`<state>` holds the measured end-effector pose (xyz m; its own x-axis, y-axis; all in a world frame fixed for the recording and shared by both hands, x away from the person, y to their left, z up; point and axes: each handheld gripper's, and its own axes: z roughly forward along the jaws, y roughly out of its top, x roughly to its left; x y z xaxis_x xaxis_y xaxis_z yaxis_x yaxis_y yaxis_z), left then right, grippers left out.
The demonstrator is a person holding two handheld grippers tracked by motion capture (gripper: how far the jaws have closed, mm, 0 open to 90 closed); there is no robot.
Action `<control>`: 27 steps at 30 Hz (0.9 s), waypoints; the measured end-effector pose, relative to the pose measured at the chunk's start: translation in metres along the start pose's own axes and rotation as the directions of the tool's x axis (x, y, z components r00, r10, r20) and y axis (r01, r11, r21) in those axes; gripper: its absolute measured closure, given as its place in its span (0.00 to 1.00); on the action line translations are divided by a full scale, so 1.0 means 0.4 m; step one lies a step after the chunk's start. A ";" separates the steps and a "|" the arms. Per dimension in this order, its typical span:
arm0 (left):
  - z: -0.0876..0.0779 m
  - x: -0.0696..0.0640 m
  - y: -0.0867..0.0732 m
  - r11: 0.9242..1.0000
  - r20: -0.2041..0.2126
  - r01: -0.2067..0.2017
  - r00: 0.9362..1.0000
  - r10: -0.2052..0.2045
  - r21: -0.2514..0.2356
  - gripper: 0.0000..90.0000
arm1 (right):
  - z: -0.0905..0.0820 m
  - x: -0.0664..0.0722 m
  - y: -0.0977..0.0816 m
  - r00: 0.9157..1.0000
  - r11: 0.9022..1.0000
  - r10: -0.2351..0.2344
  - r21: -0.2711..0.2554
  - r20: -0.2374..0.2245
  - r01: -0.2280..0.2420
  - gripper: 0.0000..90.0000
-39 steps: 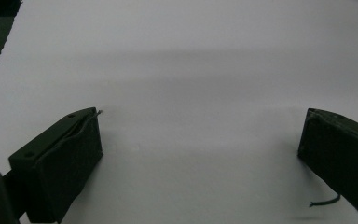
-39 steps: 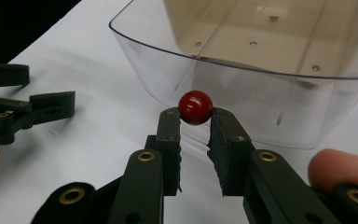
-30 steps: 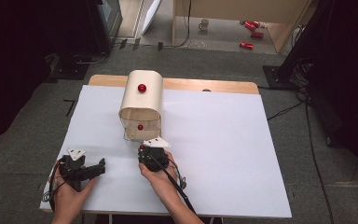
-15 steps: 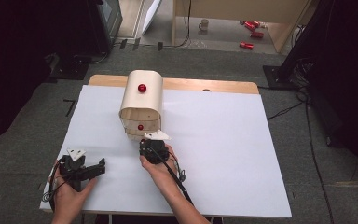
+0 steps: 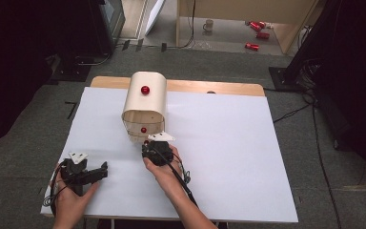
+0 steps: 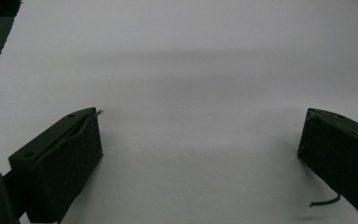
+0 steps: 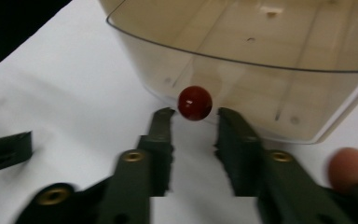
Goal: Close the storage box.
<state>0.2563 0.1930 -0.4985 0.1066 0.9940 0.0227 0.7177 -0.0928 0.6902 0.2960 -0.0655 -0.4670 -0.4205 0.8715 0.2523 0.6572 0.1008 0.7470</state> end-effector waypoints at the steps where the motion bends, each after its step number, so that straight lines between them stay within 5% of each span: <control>1: 0.000 0.000 0.000 1.000 0.000 0.000 1.000 0.000 0.000 0.00 | -0.004 -0.002 -0.001 1.000 1.000 -0.012 0.004 -0.009 0.012 0.49; 5: 0.000 0.000 0.000 1.000 0.000 0.000 1.000 0.000 0.000 0.00 | -0.028 -0.014 -0.005 0.996 0.996 -0.086 0.027 -0.017 0.087 0.14; 8: 0.000 0.000 0.000 1.000 0.000 0.000 1.000 0.000 0.000 0.00 | -0.053 -0.026 -0.010 0.994 0.993 -0.112 0.028 -0.016 0.113 0.03; 27: 0.000 0.001 0.000 1.000 0.000 -0.002 1.000 0.002 0.002 0.00 | -0.229 -0.222 -0.046 0.995 0.998 -0.056 -0.037 0.080 0.059 0.02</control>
<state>0.2562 0.1932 -0.4984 0.1078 0.9939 0.0237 0.7186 -0.0944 0.6890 0.2640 -0.1886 -0.4468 -0.4049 0.9003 0.1600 0.6078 0.1343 0.7826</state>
